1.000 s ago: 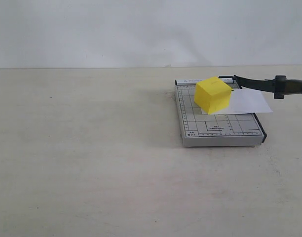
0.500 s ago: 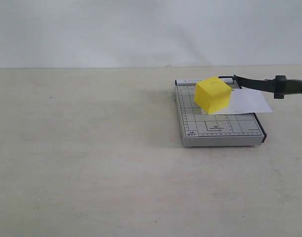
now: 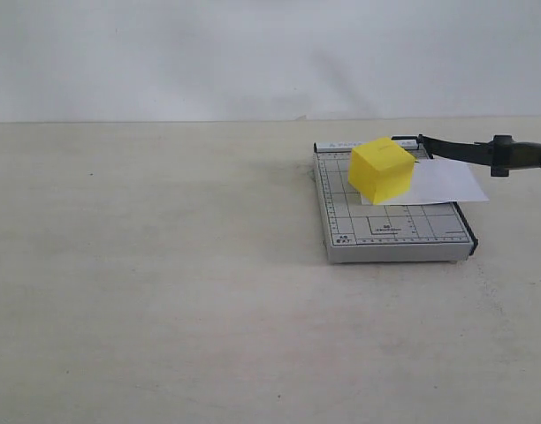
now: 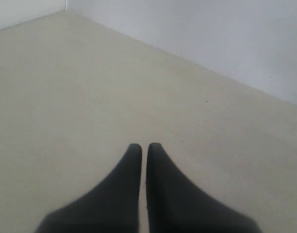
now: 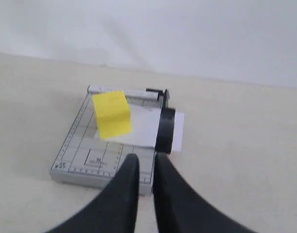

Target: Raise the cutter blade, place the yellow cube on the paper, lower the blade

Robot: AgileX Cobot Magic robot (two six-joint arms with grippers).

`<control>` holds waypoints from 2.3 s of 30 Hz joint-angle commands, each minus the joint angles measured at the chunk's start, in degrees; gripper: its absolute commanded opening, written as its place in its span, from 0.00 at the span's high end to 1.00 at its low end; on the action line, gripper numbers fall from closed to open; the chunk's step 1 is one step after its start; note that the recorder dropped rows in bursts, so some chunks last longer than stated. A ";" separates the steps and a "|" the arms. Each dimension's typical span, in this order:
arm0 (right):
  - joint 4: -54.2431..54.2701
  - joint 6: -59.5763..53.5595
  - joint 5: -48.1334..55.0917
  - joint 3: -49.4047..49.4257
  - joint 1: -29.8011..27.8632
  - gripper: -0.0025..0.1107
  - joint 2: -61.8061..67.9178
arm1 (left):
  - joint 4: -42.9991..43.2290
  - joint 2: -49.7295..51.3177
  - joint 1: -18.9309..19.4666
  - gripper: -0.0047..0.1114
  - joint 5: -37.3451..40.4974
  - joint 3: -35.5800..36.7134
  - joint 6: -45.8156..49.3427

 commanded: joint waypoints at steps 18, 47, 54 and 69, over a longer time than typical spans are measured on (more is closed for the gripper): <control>-0.79 4.38 3.86 -22.57 -0.37 0.55 41.49 | 2.81 -0.30 -0.23 0.92 -3.10 0.39 1.36; -2.88 5.94 7.31 -22.57 -0.37 0.97 47.85 | 2.81 -0.30 -7.16 0.92 -3.10 0.39 1.36; -1.90 5.90 7.83 -19.97 -0.37 0.98 47.85 | 2.81 -0.30 -7.16 0.92 -3.10 0.39 1.36; -0.04 2.59 -0.43 -6.85 5.53 0.98 47.85 | 2.81 -0.30 -7.16 0.92 -3.10 0.39 1.36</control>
